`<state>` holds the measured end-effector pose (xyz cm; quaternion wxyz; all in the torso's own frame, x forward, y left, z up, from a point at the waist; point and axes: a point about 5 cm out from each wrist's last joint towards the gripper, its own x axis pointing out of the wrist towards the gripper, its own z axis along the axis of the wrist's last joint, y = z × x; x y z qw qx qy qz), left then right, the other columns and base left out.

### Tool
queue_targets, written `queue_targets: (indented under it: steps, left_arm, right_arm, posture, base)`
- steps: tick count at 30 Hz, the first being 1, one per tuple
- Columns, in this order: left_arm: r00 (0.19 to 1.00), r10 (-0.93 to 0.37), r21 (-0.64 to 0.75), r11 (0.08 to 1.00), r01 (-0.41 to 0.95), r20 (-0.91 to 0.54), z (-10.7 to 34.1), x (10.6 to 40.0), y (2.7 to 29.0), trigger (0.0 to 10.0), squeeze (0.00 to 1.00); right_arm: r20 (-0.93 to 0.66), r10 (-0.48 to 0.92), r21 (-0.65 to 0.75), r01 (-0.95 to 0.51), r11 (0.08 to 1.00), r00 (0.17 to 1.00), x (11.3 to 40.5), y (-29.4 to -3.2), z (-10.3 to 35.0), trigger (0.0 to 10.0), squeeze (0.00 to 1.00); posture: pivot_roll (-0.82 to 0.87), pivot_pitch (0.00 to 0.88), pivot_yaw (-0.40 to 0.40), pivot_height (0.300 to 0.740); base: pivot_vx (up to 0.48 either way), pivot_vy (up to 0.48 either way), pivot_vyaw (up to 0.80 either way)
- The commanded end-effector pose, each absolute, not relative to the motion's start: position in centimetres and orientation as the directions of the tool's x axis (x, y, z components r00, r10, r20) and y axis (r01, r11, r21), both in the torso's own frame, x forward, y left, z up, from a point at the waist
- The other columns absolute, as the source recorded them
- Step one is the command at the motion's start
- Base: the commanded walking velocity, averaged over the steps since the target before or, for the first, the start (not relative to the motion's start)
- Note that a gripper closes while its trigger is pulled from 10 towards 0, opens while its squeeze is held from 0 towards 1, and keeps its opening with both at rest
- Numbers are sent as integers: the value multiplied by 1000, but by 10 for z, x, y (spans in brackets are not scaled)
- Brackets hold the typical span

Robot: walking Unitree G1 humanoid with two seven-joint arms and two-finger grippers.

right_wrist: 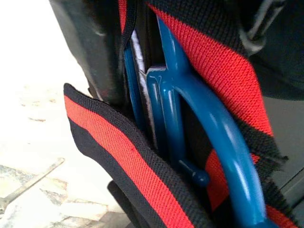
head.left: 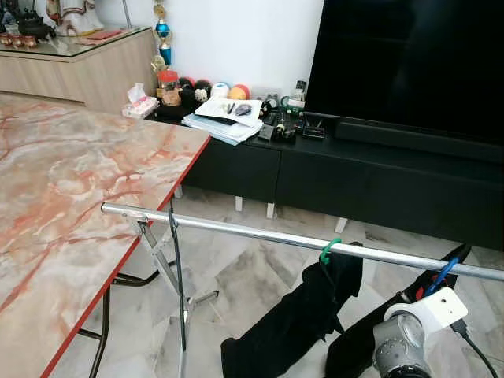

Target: Hang hanger

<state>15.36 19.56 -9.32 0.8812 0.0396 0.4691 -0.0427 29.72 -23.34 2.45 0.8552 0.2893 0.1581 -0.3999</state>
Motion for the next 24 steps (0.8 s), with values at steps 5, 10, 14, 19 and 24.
queue_targets:
  steps: [5,10,14,19,24]
  left_arm:
    - [523,-43,36,989,141,-852,-97,145,195,10000,0]
    - [522,-44,35,989,142,-852,-97,145,195,10000,0]
    - [523,-46,34,989,142,-851,-97,145,194,10000,0]
    - [523,-48,31,989,141,-851,-97,145,194,10000,0]
    - [523,-49,30,989,142,-851,-97,145,194,10000,0]
  right_arm:
    - [-491,-584,351,760,546,646,300,-228,25,0,0]
    - [-441,-581,335,726,600,684,305,-226,31,0,0]
    - [-438,-581,336,724,603,686,306,-225,31,0,0]
    - [-438,-578,335,721,606,689,306,-224,31,0,0]
    - [-419,-581,323,713,623,698,306,-224,33,0,0]
  posture:
    - [191,0,-6,740]
    - [190,0,-7,740]
    - [191,0,-9,740]
    - [192,0,-10,740]
    - [190,0,-10,740]
  base:
    - [0,0,0]
    - [0,0,0]
    - [0,0,0]
    - [0,0,0]
    - [0,0,0]
